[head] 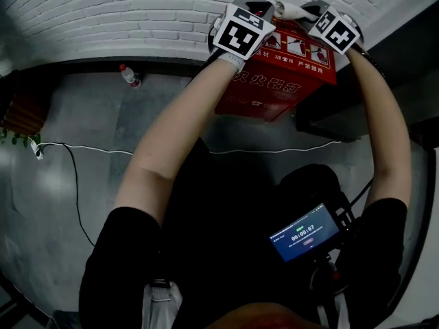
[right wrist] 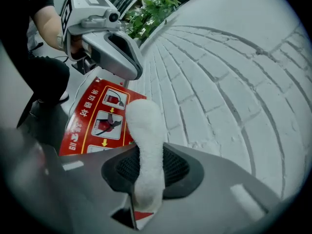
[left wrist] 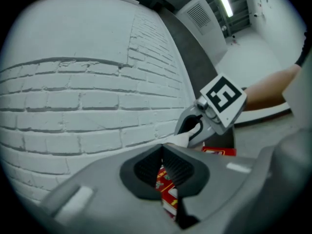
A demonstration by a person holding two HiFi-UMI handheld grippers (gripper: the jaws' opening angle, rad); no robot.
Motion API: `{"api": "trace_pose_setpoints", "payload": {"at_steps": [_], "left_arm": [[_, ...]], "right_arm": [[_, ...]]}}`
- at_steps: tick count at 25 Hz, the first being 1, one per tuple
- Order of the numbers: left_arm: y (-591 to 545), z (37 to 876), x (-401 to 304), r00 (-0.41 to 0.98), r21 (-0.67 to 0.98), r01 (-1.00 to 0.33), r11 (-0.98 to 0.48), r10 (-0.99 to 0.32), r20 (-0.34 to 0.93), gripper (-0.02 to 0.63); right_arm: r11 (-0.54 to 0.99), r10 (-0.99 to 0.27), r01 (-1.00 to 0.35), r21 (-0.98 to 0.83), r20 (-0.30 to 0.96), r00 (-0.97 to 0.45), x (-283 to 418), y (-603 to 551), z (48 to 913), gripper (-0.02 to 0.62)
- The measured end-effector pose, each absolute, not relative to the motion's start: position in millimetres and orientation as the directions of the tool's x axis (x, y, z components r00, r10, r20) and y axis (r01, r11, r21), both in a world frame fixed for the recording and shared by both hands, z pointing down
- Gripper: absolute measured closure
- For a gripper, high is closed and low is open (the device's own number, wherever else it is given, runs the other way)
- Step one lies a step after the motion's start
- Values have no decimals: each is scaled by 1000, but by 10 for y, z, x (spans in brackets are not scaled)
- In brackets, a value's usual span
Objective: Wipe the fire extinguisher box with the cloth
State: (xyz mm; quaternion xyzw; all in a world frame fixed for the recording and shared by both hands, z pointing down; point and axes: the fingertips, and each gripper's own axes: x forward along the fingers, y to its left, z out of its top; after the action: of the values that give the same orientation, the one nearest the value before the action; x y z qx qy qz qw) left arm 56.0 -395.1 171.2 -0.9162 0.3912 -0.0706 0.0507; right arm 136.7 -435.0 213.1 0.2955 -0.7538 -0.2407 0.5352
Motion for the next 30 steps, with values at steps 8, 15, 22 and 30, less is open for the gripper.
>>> {"api": "trace_pose_setpoints", "payload": {"at_steps": [8, 15, 22, 30], "left_arm": [[-4082, 2021, 446, 693, -92, -704, -704, -709, 130, 607], [-4052, 2101, 447, 699, -83, -698, -711, -702, 136, 607], [-3873, 2121, 420, 694, -88, -701, -708, -705, 145, 607], [-3608, 2153, 303, 676, -88, -718, -690, -722, 149, 607]], "right_arm": [[757, -650, -77, 649, 734, -198, 1131, -4678, 2629, 502], [804, -594, -120, 582, 777, -211, 1121, -4535, 2797, 505], [846, -532, -108, 522, 815, -228, 1064, -4164, 2854, 505], [869, -492, -93, 486, 832, -254, 965, -3701, 2903, 505]]}}
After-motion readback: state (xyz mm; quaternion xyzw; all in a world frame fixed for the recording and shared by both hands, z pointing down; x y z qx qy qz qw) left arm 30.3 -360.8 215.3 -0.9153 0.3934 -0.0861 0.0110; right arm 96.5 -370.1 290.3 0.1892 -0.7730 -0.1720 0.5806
